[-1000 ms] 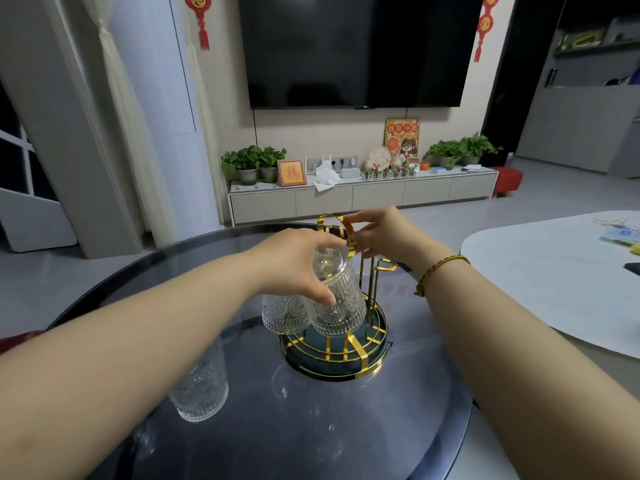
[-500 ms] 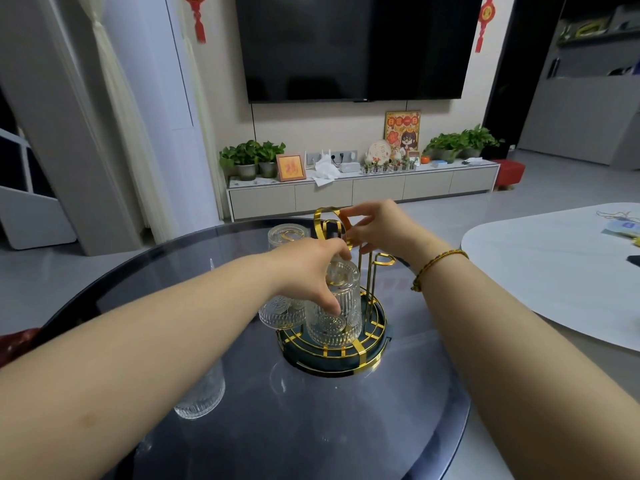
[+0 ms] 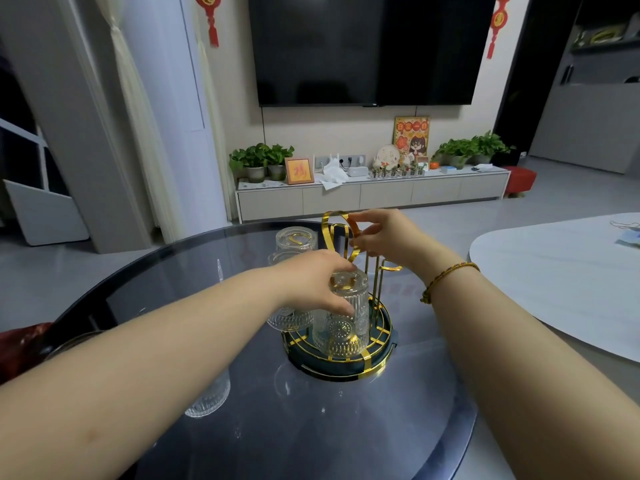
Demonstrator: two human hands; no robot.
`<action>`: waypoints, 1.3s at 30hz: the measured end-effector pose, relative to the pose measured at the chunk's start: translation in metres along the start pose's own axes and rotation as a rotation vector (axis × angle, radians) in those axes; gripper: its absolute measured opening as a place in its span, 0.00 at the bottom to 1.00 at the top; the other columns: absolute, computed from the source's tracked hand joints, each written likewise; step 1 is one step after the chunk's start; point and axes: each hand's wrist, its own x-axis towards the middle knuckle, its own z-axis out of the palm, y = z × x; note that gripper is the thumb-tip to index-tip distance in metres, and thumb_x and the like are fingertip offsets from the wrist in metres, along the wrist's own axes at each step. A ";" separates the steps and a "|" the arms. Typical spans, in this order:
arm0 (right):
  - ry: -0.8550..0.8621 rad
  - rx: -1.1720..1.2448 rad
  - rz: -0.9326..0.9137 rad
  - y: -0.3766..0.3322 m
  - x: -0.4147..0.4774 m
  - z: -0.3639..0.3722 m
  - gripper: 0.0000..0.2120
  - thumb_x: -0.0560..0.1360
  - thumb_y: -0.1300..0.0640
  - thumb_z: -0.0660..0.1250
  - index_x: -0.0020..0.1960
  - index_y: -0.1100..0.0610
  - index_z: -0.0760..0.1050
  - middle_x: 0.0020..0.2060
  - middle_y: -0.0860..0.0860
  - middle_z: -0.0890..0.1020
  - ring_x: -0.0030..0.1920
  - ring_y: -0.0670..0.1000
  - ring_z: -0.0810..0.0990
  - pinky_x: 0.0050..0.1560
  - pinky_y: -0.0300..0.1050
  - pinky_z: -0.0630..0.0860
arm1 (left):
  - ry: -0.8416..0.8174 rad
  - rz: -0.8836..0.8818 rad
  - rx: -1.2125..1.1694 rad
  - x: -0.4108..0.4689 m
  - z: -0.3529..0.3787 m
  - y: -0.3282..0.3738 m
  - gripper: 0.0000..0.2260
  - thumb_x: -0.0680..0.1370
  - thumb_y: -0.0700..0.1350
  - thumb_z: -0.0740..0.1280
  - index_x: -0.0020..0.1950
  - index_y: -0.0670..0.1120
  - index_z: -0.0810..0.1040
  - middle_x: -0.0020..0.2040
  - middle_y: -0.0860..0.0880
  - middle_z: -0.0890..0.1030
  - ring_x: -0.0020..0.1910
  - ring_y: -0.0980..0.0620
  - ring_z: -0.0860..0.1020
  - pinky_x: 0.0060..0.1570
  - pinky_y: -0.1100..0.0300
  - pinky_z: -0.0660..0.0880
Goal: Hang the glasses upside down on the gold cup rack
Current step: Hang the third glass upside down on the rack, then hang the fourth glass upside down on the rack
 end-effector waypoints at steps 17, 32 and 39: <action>0.285 -0.022 -0.405 -0.060 -0.084 0.107 0.11 0.69 0.66 0.66 0.52 0.61 0.74 0.45 0.48 0.73 0.44 0.47 0.72 0.42 0.28 0.69 | 0.827 -0.256 -0.674 -0.181 0.047 -0.053 0.15 0.70 0.36 0.68 0.38 0.58 0.75 0.39 0.58 0.79 0.37 0.69 0.77 0.40 0.79 0.70; -0.258 0.300 0.090 0.000 -0.075 0.234 0.45 0.64 0.58 0.74 0.70 0.53 0.48 0.64 0.49 0.64 0.65 0.47 0.63 0.65 0.41 0.64 | 0.620 -0.559 -0.931 -0.168 0.154 -0.126 0.40 0.66 0.35 0.71 0.70 0.52 0.52 0.64 0.46 0.70 0.60 0.46 0.72 0.63 0.51 0.68; -0.137 0.344 0.024 -0.007 -0.059 0.251 0.35 0.60 0.59 0.76 0.58 0.50 0.59 0.49 0.39 0.69 0.53 0.39 0.70 0.44 0.18 0.66 | 0.687 -0.647 -0.848 -0.159 0.154 -0.132 0.37 0.67 0.37 0.71 0.70 0.52 0.57 0.62 0.46 0.74 0.58 0.42 0.74 0.58 0.53 0.71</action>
